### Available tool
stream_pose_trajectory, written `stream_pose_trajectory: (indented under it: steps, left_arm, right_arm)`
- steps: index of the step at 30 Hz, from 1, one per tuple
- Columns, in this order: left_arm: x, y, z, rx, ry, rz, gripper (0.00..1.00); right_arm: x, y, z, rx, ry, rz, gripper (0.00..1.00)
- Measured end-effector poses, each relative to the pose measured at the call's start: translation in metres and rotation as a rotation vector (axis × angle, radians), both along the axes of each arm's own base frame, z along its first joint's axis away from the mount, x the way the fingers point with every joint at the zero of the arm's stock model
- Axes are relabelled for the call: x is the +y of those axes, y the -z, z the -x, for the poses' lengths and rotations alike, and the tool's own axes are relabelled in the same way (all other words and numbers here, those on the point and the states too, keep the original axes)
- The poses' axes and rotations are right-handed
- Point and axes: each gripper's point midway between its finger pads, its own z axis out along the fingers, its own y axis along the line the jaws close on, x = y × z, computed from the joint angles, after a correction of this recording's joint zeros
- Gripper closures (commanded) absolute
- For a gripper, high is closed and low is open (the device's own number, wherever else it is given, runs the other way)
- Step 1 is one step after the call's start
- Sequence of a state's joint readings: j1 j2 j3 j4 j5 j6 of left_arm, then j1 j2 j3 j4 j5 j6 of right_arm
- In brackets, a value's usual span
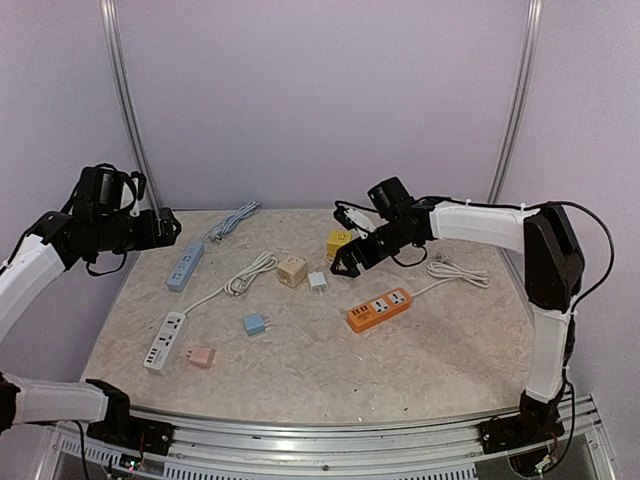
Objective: Insert the plug
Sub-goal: Pick up the plug from the center of the board.
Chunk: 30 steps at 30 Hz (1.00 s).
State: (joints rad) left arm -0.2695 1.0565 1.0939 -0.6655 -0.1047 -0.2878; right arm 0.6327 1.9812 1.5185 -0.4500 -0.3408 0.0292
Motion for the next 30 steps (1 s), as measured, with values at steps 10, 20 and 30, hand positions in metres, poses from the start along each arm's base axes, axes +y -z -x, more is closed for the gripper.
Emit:
stream_pose_trajectory:
  steps: [10,20,30]
  left_arm:
    - [0.001,0.001,-0.001,0.002,-0.007,-0.006,0.01]
    - [0.002,0.001,-0.001,0.002,-0.009,-0.006,0.01]
    - [0.002,0.001,-0.001,0.002,-0.010,-0.006,0.01]
  right_arm:
    - [0.040,-0.036,-0.054,-0.170,0.149,0.011,0.12]
    - [0.067,0.046,-0.036,-0.092,0.180,0.104,0.19]
    - [0.073,0.051,-0.056,-0.092,0.256,0.118,0.26]
